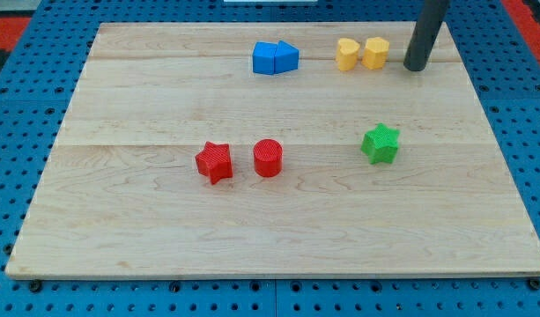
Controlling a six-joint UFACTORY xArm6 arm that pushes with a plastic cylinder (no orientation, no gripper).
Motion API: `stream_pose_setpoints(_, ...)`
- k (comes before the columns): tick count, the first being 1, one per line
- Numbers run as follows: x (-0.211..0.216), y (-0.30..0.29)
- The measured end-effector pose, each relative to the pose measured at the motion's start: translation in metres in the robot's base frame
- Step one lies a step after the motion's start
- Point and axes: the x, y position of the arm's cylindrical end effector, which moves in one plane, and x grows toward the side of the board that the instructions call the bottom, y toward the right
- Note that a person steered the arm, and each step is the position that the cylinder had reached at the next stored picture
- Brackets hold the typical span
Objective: Push the green star into the red star
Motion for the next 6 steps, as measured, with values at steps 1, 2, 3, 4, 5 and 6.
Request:
stream_pose_setpoints(1,0.058,-0.014)
stream_pose_setpoints(2,0.124,-0.047)
stream_pose_setpoints(3,0.172,-0.048)
stream_pose_setpoints(4,0.187,-0.148)
stream_pose_setpoints(5,0.187,-0.252)
stream_pose_setpoints(6,0.196,-0.263)
